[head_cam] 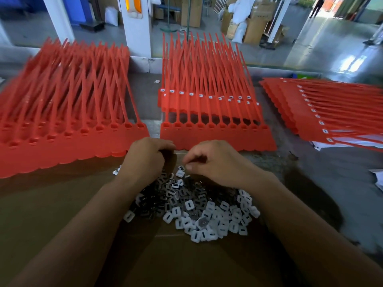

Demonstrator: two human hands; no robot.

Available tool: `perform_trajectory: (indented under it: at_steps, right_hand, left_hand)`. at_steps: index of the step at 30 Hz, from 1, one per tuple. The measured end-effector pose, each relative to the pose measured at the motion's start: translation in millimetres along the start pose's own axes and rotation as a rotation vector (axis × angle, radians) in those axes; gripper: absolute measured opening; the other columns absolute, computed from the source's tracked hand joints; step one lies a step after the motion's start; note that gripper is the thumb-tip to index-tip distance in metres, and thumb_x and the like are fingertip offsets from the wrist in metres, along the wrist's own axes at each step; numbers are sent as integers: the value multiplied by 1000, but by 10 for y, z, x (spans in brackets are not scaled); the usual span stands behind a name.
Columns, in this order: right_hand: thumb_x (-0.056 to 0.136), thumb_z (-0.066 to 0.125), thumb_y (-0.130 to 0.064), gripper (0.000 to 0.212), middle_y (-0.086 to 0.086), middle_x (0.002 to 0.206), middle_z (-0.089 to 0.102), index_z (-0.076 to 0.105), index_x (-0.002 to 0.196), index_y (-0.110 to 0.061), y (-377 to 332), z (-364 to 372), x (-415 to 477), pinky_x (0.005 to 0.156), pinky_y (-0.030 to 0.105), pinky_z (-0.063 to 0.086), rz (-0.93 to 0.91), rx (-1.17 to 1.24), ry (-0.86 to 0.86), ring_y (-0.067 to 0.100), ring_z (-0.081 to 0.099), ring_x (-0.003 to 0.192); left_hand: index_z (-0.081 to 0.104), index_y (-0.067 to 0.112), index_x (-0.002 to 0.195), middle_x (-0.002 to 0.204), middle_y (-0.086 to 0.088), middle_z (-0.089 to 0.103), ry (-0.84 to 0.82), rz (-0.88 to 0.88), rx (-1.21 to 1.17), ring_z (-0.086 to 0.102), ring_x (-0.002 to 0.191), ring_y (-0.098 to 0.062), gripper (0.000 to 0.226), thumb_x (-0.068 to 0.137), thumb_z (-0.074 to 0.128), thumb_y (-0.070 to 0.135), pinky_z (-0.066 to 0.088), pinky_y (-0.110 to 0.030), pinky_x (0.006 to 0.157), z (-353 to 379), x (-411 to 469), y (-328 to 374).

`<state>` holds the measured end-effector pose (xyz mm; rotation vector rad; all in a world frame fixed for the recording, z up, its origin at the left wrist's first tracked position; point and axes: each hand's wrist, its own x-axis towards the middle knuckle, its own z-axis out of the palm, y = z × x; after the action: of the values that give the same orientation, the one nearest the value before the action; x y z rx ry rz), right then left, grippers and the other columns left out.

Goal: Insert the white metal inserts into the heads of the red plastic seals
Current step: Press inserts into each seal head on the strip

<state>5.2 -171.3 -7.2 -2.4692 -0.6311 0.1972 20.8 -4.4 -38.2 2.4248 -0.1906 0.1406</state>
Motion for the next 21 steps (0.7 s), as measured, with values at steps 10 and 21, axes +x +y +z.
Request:
perform_trajectory:
  at_steps: [10, 21]
  right_hand:
    - [85, 61, -18, 17, 6, 107, 65, 69, 100, -15, -296, 299, 201, 84, 39, 50, 33, -123, -19, 23, 60, 99]
    - [90, 55, -12, 3, -10, 78, 53, 55, 88, -14, -218, 188, 141, 63, 13, 39, 20, 37, -49, 7, 50, 72]
  left_hand:
    - [72, 14, 97, 90, 10, 64, -21, -101, -277, 58, 93, -5, 47, 76, 40, -13, 41, -10, 76, -10, 33, -55]
    - [71, 15, 101, 95, 0, 69, -32, -69, -217, 62, 92, -12, 49, 74, 41, -13, 47, -21, 81, -41, -6, -6]
